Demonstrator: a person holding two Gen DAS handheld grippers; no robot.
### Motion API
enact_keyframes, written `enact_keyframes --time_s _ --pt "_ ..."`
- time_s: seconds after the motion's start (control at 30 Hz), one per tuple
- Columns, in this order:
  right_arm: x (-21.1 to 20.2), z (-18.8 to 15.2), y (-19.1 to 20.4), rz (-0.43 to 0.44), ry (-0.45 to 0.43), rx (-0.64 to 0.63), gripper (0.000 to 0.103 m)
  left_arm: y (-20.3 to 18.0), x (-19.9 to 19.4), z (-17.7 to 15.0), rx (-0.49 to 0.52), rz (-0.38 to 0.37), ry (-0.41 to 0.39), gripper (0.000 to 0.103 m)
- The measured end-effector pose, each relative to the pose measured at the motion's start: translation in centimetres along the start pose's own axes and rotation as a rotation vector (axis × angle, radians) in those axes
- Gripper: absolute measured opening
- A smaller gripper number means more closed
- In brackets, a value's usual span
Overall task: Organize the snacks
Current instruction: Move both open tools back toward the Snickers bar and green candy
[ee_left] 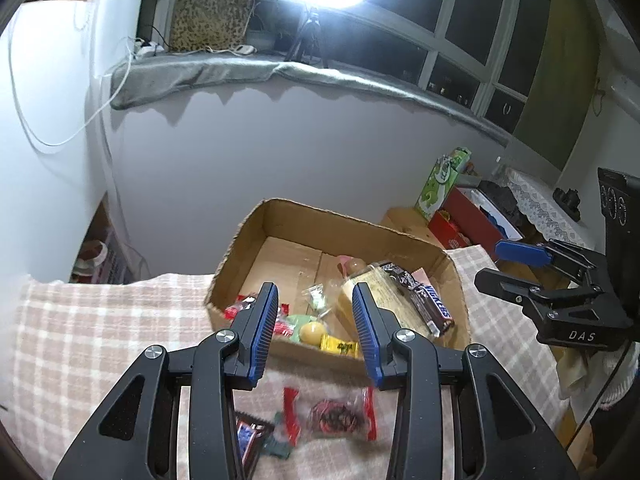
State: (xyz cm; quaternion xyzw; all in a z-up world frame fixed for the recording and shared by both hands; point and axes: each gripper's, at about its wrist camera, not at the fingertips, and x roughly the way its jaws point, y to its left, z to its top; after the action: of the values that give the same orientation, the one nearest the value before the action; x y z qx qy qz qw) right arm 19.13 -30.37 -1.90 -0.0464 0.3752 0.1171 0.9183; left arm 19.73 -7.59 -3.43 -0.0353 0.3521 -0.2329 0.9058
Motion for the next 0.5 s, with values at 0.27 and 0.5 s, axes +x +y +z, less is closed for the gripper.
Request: enact_keyframes --time_s 0.27,0.5 --pt "-2.2 -1.0 2.1 0.032 -0.020 -0.027 0.069 1.7 -3.7 -1.4 -0.019 0.022 -0.035 0.037" --pt "-3.0 -2.6 4.0 0.068 -0.012 -0.050 0.069 4.0 -5.2 -4.0 -0.057 0.044 -0.024 0.037"
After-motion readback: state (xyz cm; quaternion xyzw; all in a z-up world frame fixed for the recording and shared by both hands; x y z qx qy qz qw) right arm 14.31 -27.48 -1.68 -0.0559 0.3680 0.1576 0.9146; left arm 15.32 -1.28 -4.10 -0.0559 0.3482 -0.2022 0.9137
